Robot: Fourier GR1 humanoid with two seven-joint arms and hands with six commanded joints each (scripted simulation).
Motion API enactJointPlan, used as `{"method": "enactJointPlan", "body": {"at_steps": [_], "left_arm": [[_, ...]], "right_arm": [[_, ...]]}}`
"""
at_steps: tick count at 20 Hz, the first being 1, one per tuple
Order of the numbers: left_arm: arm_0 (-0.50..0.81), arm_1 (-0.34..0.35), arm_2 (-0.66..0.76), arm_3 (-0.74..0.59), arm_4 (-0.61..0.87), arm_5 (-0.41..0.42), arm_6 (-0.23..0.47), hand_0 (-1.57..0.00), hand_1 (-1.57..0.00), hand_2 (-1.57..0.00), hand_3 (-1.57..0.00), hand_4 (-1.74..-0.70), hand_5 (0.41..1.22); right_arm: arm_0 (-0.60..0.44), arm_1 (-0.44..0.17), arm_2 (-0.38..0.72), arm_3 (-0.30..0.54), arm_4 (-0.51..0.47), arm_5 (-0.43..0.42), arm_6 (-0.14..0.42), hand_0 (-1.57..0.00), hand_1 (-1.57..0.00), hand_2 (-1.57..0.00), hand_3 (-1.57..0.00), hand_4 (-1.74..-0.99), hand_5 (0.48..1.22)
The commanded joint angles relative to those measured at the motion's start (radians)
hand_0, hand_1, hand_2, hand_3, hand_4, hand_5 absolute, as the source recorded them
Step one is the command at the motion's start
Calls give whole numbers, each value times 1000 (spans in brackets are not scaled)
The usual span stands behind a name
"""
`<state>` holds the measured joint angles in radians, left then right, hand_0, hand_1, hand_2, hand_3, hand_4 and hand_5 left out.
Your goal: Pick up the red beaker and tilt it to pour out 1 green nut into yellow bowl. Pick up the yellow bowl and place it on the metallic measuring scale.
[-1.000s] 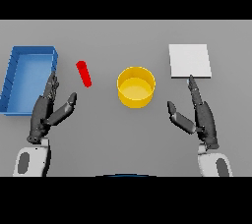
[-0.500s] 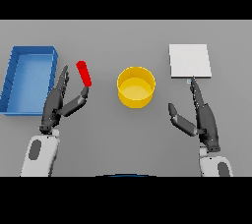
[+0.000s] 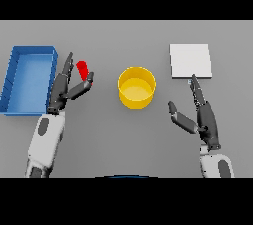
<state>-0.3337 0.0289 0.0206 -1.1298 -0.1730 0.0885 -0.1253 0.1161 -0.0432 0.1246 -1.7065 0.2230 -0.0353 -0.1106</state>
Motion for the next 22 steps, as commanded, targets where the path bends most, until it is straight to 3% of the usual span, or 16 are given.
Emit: {"method": "enactJointPlan", "body": {"at_steps": [1,14,15,16,18,19,21,22], "left_arm": [[-10,5,7,21,3,-4,-27,1,1,1,1,-1183,631],[-246,-19,57,349,-44,87,-160,1,-24,-41,1,-1297,715],[-246,-21,65,369,-43,97,-193,-93,-141,-150,-47,-1324,741],[-253,-24,79,384,-33,108,-204,-322,-364,-358,-218,-1355,770],[-270,-35,90,413,-32,122,-217,-772,-799,-794,-584,-1480,933],[-274,-40,88,424,-40,124,-257,-932,-953,-950,-761,-1529,990],[-276,-43,95,430,-32,114,-284,-1162,-1176,-1173,-997,-1601,1073],[-289,-45,99,439,-27,117,-266,-1244,-1255,-1253,-1111,-1572,1103]], "right_arm": [[-3,-1,-3,6,2,-3,-2,1,1,1,1,-1245,670],[5,-6,-8,-9,-7,1,-19,1,1,1,1,-1259,691],[11,-6,-6,-14,-7,1,-15,1,1,1,1,-1255,691],[8,-11,-4,-20,-1,2,-9,1,1,1,1,-1252,690],[15,-10,-2,-21,-1,4,-12,1,1,1,1,-1245,692],[22,-15,-3,-24,2,3,-21,1,1,1,1,-1241,695],[14,0,-1,-10,1,-2,-4,1,1,1,1,-1233,688],[5,0,-2,-10,-1,-3,-9,1,1,1,1,-1233,686]]}}
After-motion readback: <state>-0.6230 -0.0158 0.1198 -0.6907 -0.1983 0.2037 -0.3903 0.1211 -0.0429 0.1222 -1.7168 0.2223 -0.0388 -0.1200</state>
